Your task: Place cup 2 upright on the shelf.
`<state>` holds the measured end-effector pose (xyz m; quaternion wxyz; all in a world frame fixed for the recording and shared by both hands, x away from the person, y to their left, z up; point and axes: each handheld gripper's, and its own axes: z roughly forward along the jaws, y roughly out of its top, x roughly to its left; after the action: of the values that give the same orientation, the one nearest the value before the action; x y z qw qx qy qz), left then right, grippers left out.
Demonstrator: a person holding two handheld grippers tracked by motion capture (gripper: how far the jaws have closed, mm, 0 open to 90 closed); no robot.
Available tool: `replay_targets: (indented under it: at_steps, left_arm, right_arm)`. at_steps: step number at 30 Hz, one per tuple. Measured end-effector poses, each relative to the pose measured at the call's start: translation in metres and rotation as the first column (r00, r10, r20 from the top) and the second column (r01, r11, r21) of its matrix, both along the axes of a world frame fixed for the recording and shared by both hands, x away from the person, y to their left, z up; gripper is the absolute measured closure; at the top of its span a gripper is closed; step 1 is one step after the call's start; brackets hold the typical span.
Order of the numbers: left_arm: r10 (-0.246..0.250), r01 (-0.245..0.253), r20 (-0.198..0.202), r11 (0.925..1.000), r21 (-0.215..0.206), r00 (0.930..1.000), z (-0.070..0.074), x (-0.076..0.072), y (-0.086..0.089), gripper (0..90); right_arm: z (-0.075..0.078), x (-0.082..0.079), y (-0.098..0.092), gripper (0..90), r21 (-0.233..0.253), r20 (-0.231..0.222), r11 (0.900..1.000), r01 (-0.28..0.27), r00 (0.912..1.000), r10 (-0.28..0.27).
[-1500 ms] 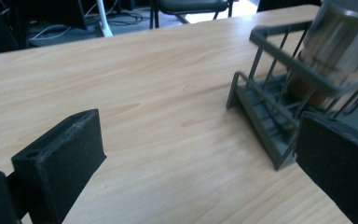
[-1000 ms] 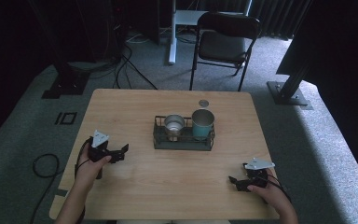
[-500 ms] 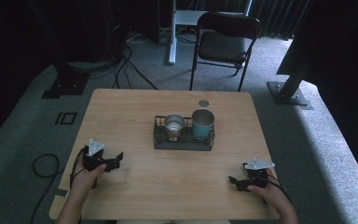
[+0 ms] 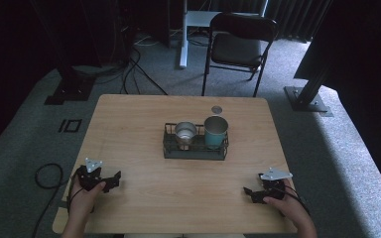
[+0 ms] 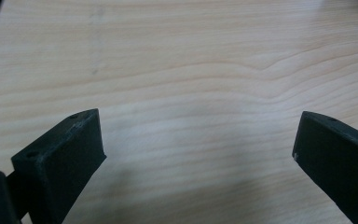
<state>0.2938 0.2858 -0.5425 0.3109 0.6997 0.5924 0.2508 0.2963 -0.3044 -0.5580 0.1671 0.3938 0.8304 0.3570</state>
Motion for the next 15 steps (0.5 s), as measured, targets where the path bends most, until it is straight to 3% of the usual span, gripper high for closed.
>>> replay_targets:
  at_steps: [7, 11, 15]
  left_arm:
    - [0.047, -0.047, -0.025, 0.9988, -0.015, 0.9986, -0.005, -0.005, 0.006, 2.5]
    - [0.062, -0.062, -0.057, 0.9981, 0.000, 0.9964, -0.010, -0.006, 0.009, 2.6]
    - [0.073, -0.072, -0.061, 0.9973, 0.014, 0.9955, -0.012, -0.008, 0.011, 2.5]
  right_arm:
    - [0.000, 0.000, 0.000, 11.7, 0.000, 0.000, 1.000, 0.000, 1.0000, 0.000]
    - [0.000, 0.000, 0.000, 11.7, 0.000, 0.001, 1.000, 0.000, 1.0000, 0.000]
    - [0.000, 0.000, 0.000, 11.7, 0.000, 0.000, 1.000, 0.000, 1.0000, 0.000]
